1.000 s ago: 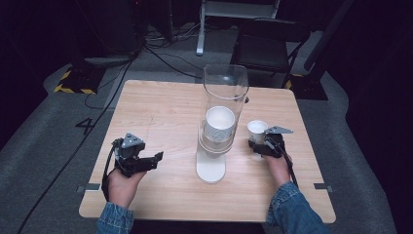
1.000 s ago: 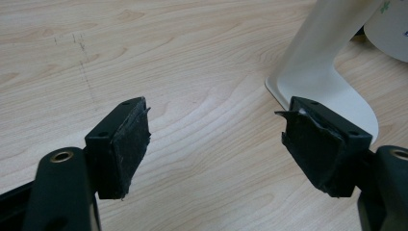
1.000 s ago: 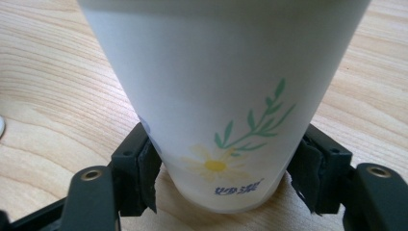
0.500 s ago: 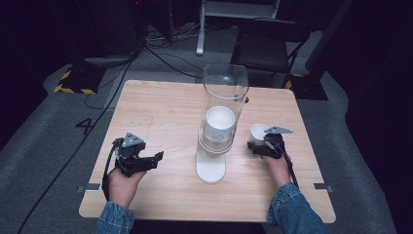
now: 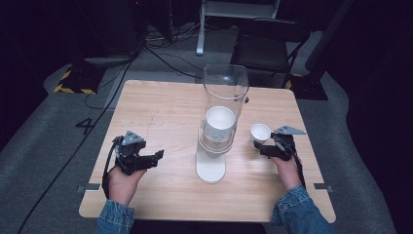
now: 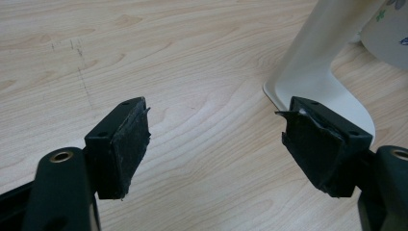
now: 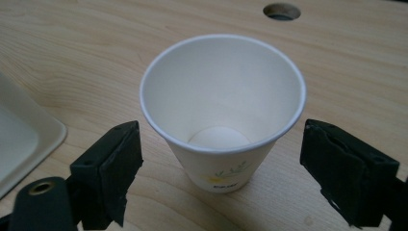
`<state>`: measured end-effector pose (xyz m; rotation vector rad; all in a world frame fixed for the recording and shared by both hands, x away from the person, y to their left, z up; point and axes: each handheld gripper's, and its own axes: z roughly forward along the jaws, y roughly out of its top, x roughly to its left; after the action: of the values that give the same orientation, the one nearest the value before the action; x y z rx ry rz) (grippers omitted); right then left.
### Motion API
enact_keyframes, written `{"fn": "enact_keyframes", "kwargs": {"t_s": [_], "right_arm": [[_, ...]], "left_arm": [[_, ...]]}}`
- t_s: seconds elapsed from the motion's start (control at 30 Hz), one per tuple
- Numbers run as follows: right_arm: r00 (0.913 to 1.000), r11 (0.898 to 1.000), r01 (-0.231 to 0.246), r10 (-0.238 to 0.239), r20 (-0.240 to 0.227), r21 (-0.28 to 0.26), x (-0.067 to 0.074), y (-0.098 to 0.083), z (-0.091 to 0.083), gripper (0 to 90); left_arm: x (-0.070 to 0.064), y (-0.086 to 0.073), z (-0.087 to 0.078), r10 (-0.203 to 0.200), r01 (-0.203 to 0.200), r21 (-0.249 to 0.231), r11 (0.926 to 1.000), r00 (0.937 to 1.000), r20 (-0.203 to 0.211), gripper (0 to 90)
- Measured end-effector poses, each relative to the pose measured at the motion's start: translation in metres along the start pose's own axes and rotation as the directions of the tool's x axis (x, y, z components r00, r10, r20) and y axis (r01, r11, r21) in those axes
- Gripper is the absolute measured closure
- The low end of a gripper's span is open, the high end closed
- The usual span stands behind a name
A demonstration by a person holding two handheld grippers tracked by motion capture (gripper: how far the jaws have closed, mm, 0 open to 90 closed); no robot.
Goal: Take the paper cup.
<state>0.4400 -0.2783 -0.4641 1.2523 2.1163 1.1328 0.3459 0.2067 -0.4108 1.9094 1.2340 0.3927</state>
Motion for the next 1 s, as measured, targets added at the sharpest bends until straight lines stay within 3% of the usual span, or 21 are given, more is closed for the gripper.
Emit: {"fn": "enact_keyframes", "kwargs": {"t_s": [0.03,0.27,0.37,0.5,0.6,0.87,0.93,1.0], "right_arm": [[1.0,1.0,0.003,-0.003,-0.001,-0.022,0.001,0.003,-0.009,15.0],[0.9996,0.999,0.014,-0.015,-0.026,-0.033,0.0,0.014,-0.034,14.6],[0.9992,0.998,0.004,-0.007,-0.039,-0.07,-0.003,0.019,-0.052,14.5],[0.9987,0.995,0.002,-0.007,-0.05,-0.097,-0.008,0.023,-0.07,14.5],[0.9988,0.996,0.01,-0.014,-0.048,-0.091,-0.01,0.026,-0.078,14.5],[0.9983,0.996,0.055,-0.056,-0.018,-0.074,-0.023,0.029,-0.103,15.1],[0.9985,0.996,0.055,-0.055,0.004,-0.073,-0.03,0.027,-0.109,14.9],[0.9986,0.996,0.053,-0.052,0.014,-0.073,-0.033,0.027,-0.111,14.9]], "left_arm": [[0.0,0.001,0.0,-0.001,0.001,0.003,1.0,1.0,0.005,24.3],[0.0,0.001,0.001,0.006,-0.006,0.001,1.0,1.0,0.007,22.7],[-0.001,0.001,0.001,0.026,-0.026,0.002,0.9997,0.9996,-0.012,20.9],[0.001,0.003,0.001,0.024,-0.024,-0.007,0.9997,0.9996,-0.018,18.8],[0.002,0.004,0.001,0.03,-0.03,0.001,0.9995,0.9992,-0.026,18.3],[0.009,0.004,0.003,0.043,-0.042,0.016,0.999,0.9962,-0.075,15.8],[0.011,0.003,0.005,0.039,-0.037,0.019,0.9991,0.9915,-0.124,15.8],[0.012,0.003,0.005,0.039,-0.037,0.018,0.9991,0.9901,-0.135,15.8]]}}
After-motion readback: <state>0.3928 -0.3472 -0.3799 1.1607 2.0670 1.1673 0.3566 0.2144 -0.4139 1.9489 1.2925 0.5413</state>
